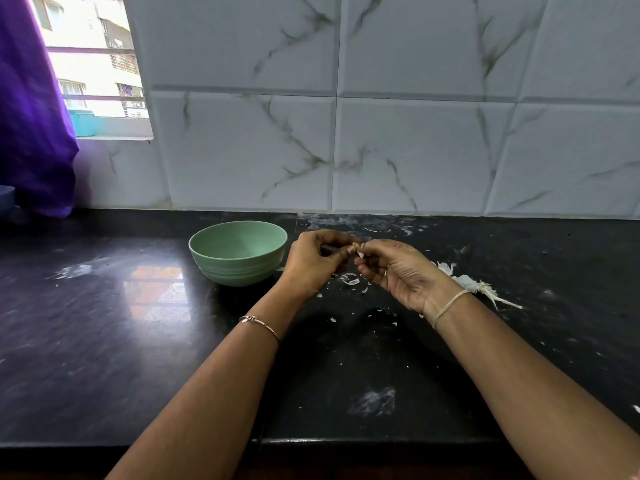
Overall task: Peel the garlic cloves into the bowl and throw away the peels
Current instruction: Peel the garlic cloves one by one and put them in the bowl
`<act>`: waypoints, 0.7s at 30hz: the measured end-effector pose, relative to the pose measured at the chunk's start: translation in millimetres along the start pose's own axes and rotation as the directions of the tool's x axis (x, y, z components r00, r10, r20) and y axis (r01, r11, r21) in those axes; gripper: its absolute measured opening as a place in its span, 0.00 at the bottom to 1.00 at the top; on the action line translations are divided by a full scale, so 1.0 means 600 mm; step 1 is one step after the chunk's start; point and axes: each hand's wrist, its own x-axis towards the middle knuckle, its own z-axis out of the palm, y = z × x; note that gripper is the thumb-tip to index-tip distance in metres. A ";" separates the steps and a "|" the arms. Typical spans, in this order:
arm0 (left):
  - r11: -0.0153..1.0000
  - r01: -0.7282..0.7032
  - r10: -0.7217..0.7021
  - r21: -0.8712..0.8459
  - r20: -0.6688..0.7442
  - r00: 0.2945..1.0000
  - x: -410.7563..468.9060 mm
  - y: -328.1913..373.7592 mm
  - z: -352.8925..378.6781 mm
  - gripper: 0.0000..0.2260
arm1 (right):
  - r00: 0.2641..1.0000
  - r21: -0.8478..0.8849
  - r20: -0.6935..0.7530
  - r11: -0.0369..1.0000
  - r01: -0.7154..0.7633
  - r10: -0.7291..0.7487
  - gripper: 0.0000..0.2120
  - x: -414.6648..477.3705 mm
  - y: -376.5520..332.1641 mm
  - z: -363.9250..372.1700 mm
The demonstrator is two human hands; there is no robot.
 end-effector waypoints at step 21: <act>0.999 -0.012 0.011 -0.036 -0.026 1.000 -0.003 0.004 -0.001 0.09 | 0.999 0.051 0.023 0.998 -0.024 0.023 0.05 -0.001 -0.004 -0.002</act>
